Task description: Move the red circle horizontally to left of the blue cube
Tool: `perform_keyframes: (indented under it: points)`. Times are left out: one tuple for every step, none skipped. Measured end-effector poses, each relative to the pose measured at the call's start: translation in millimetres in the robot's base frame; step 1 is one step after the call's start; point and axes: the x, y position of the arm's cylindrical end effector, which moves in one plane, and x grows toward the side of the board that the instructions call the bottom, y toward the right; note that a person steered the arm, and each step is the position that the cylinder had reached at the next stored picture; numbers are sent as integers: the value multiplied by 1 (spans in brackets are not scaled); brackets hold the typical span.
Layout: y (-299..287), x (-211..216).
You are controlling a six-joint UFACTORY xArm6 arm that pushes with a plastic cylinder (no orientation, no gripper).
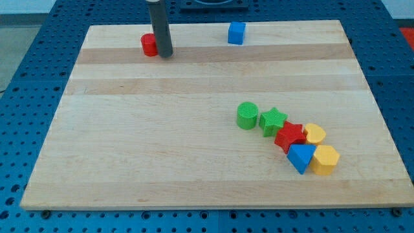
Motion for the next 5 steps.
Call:
perform_keyframes:
  points:
    - [-27, -22]
    - [-38, -21]
    - [-65, -20]
    - [-59, -44]
    - [-18, -44]
